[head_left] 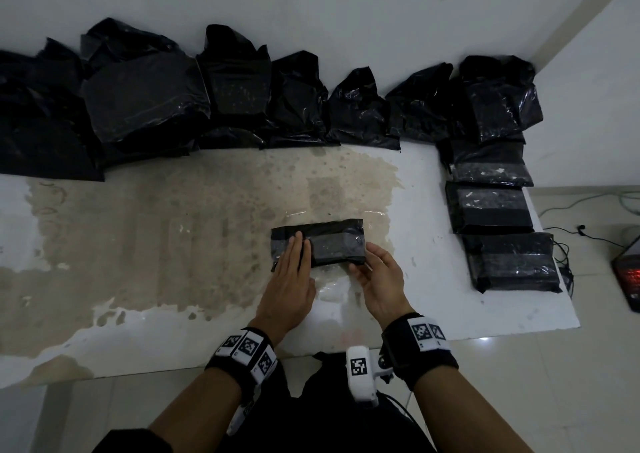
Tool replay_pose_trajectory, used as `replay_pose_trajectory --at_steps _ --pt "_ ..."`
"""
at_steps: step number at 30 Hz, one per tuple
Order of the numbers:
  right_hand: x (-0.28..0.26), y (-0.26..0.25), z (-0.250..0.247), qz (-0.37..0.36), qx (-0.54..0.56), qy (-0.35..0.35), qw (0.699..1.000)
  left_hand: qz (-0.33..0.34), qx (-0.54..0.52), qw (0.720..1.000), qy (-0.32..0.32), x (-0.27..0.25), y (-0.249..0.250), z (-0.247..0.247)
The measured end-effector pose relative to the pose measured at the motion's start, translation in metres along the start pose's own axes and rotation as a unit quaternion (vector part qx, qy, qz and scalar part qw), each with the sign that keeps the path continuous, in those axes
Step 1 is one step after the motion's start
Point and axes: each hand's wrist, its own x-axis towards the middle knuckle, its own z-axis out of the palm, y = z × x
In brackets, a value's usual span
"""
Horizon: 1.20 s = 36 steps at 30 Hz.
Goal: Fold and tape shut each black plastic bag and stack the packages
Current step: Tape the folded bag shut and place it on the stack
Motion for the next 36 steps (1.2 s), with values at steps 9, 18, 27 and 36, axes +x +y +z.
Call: replay_pose_trajectory --at_steps 9,18,27,36 --pt "0.003 0.000 0.000 -0.019 -0.030 -0.004 0.999 -0.004 -0.001 1.000 -0.012 0.001 -0.001 0.001" --pt "0.016 -0.002 -0.001 0.030 -0.057 -0.017 0.998 -0.005 0.006 1.000 -0.013 0.000 0.003 -0.002" --pt "0.022 -0.001 0.001 -0.137 -0.309 -0.016 0.941 -0.002 0.020 0.999 -0.029 0.001 0.004 -0.006" --pt "0.024 0.002 0.001 -0.100 -0.298 -0.051 0.948 -0.005 0.012 1.000 -0.023 0.003 0.010 -0.006"
